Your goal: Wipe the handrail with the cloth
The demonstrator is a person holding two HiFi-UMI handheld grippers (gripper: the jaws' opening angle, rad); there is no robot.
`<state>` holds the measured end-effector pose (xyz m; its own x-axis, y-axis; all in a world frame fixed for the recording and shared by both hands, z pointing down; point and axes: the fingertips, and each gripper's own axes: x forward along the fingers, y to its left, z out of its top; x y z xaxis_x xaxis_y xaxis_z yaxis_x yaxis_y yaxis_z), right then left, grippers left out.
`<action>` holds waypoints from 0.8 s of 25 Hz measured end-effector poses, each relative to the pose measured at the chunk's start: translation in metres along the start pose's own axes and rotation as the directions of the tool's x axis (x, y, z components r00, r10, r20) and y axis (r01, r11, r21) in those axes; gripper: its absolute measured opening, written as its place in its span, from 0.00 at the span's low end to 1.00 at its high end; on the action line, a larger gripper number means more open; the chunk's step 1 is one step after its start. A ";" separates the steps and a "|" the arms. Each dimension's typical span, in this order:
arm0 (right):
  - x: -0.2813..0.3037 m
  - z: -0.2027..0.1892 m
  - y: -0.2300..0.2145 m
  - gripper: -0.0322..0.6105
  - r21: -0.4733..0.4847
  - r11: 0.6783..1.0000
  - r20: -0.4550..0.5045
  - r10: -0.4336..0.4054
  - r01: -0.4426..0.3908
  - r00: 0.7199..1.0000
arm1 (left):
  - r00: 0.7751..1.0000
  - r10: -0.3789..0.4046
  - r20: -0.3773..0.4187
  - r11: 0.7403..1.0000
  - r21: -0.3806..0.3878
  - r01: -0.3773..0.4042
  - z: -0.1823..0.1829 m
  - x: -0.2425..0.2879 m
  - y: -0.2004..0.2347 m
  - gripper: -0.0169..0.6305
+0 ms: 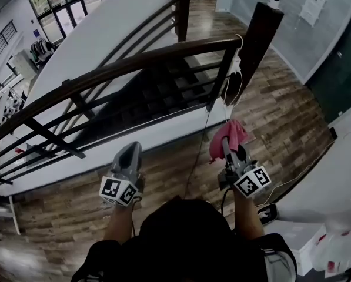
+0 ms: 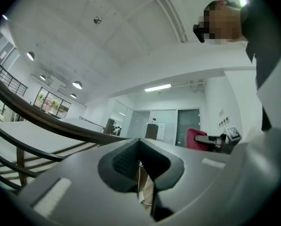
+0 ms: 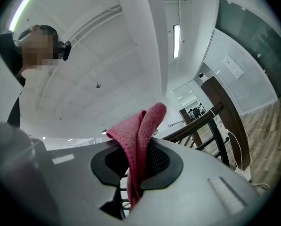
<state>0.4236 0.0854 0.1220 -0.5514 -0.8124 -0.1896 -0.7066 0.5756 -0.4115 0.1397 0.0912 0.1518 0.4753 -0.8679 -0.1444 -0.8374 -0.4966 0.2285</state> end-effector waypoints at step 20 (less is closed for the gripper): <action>0.022 0.035 -0.098 0.12 -0.058 0.998 0.001 -0.017 0.017 1.000 | 1.000 -0.016 0.010 1.000 0.024 0.016 -0.017 0.105 -0.026 0.02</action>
<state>0.4967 0.0081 0.1268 -0.5388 -0.8222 -0.1838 -0.7406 0.5662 -0.3619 0.2159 0.0130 0.1467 0.4863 -0.8595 -0.1574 -0.8357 -0.5101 0.2032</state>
